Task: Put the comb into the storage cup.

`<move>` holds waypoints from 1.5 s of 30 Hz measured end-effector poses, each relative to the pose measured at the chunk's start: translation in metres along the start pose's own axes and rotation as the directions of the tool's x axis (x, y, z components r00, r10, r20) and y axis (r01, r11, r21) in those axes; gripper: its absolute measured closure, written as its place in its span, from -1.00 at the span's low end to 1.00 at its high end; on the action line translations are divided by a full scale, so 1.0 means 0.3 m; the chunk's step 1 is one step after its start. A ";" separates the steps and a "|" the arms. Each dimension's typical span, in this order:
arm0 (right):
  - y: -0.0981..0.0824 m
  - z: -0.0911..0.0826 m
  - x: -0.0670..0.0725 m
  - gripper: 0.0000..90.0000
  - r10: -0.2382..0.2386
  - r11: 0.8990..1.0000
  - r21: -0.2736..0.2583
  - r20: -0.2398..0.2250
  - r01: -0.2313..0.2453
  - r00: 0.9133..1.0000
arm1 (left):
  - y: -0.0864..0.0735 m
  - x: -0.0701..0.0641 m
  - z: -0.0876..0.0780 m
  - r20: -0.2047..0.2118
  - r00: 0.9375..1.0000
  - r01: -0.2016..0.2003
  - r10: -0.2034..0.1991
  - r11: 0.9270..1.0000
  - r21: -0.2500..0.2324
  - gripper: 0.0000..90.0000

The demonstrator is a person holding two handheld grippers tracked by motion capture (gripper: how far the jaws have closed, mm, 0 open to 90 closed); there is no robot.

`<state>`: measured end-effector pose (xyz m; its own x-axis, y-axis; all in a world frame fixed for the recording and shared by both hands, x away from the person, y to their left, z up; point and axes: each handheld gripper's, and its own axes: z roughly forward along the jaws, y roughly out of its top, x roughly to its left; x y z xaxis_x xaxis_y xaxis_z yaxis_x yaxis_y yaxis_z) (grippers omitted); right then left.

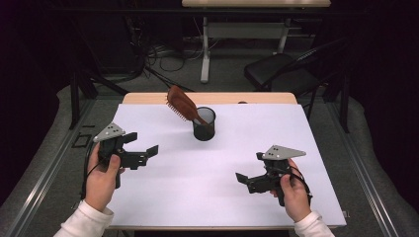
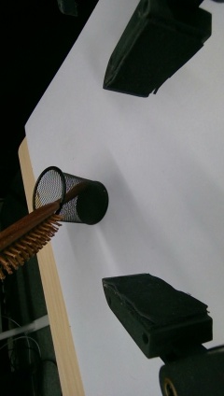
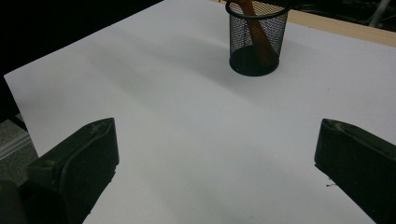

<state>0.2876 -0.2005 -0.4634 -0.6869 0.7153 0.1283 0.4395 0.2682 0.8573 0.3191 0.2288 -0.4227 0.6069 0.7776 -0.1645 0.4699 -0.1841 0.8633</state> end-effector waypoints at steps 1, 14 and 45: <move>-0.005 -0.003 -0.002 -1.00 0.000 1.000 -0.001 0.002 0.000 1.000 | -0.008 -0.001 -0.001 -0.001 1.000 0.001 -0.001 1.000 -0.002 -0.86; -0.062 -0.033 -0.037 -1.00 0.039 0.999 -0.004 0.035 -0.039 0.999 | -0.125 0.031 0.001 0.000 0.998 0.070 -0.070 0.998 -0.001 -0.86; -0.195 -0.050 -0.146 -1.00 0.123 0.992 -0.016 0.134 -0.122 0.983 | -0.286 0.100 0.035 -0.092 0.990 0.106 -0.105 0.994 0.010 -0.85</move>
<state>0.2835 -0.2573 -0.5117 -0.5436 0.8231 0.1645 0.5108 0.1688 0.8430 0.3037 0.2616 -0.5068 0.4926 0.8446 -0.2097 0.5381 -0.1062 0.8361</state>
